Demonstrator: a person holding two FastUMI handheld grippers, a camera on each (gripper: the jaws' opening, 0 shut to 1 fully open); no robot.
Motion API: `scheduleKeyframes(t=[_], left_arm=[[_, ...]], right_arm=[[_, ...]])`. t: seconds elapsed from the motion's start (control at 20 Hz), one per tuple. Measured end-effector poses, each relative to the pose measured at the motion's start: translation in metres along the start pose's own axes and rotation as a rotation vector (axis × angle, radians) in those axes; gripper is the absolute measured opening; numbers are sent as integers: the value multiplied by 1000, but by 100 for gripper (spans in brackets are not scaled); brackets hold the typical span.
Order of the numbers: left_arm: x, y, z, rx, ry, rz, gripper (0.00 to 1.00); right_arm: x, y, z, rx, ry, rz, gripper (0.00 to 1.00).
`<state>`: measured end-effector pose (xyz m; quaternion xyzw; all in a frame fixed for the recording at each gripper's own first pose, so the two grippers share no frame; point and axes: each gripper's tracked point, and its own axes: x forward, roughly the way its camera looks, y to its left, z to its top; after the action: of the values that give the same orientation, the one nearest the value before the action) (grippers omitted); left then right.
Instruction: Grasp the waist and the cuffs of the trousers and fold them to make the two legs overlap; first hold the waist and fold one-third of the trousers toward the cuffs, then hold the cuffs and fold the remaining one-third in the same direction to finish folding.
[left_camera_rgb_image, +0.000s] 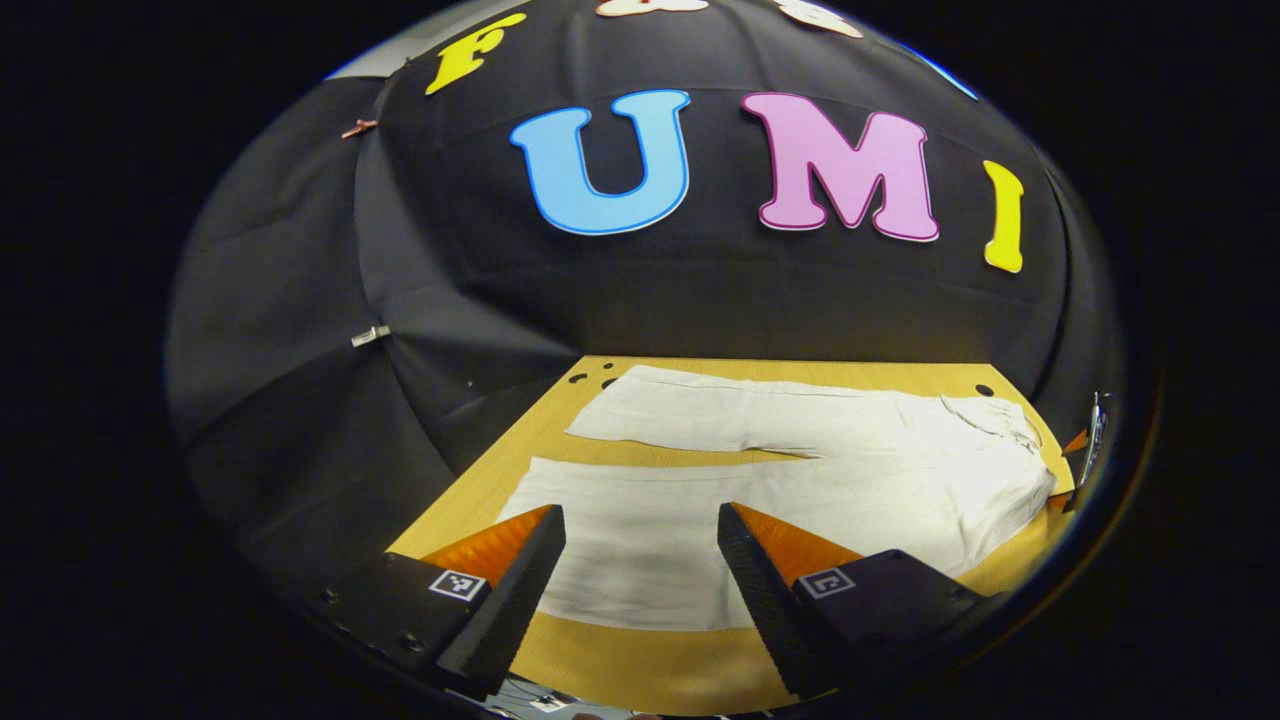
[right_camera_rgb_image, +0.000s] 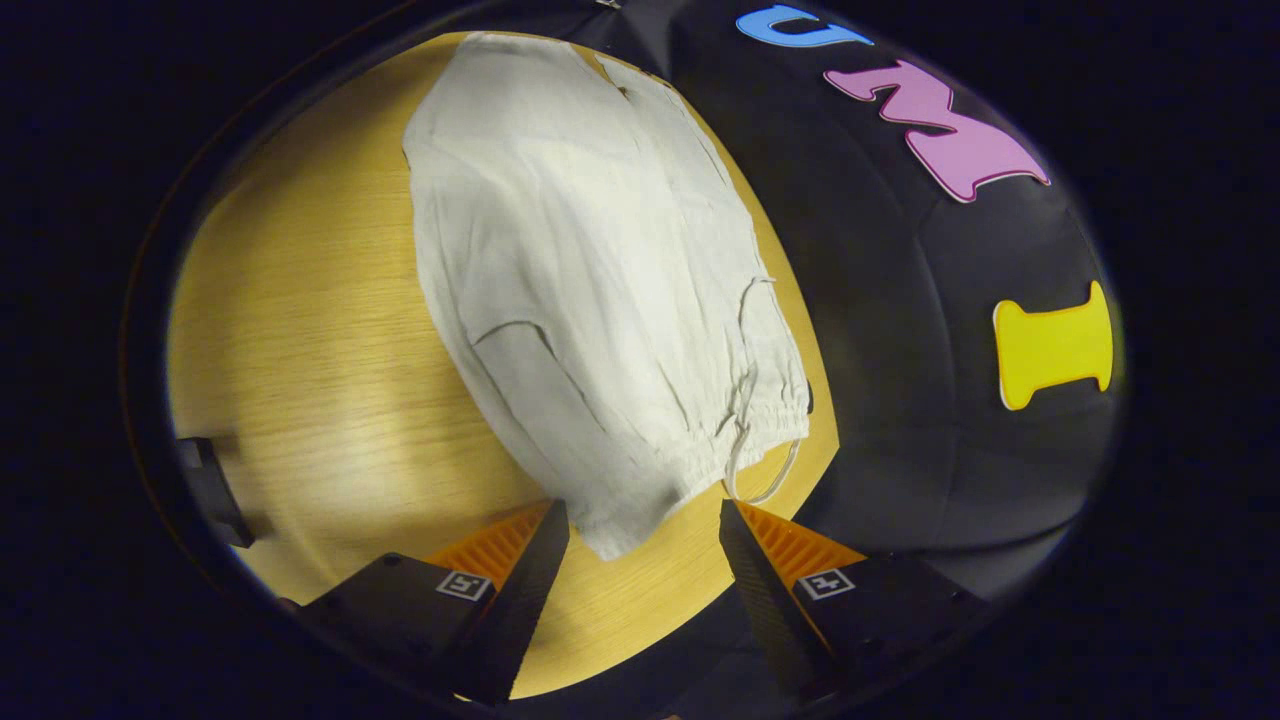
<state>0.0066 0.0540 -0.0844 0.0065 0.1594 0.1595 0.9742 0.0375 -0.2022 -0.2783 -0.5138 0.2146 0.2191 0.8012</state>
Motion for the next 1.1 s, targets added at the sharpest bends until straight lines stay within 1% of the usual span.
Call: scheduleKeyframes(t=[0.1, 0.2, 0.35, 0.45, 0.5, 0.6, 0.65, 0.7, 0.8, 0.9, 1.0, 1.1], left_arm=[[-3, -11, 10, 9, -22, -23, 98], [-7, -21, 12, -10, -24, -47, 97], [-8, -13, 4, 3, -19, -34, 97], [-7, 1, -9, 20, 5, -14, 97], [-5, 8, -14, 43, 8, 0, 98], [-1, 25, -28, 82, 26, 34, 97], [0, 30, -37, 88, 44, 42, 97], [2, 36, -46, 86, 63, 48, 97], [6, 48, -60, 88, 90, 61, 97], [11, 69, -74, 110, 104, 103, 97], [14, 88, -88, 129, 123, 137, 98], [19, 103, -102, 140, 150, 150, 97]], right_arm=[[8, -4, 6, -46, -5, -34, 95], [15, -5, 10, -116, 7, -59, 94], [30, -10, 18, -232, 21, -93, 93], [37, -6, 18, -247, 50, -89, 83], [40, -4, 17, -240, 62, -81, 71], [41, 6, 13, -187, 95, -35, 53], [44, 4, 16, -171, 96, -26, 39], [47, 4, 14, -164, 104, -18, 33], [43, 7, 15, -162, 109, 1, 27], [46, 9, 16, -93, 123, 37, 18], [46, 8, 17, -63, 140, 73, 18], [44, 9, 19, -108, 147, 85, 18]])
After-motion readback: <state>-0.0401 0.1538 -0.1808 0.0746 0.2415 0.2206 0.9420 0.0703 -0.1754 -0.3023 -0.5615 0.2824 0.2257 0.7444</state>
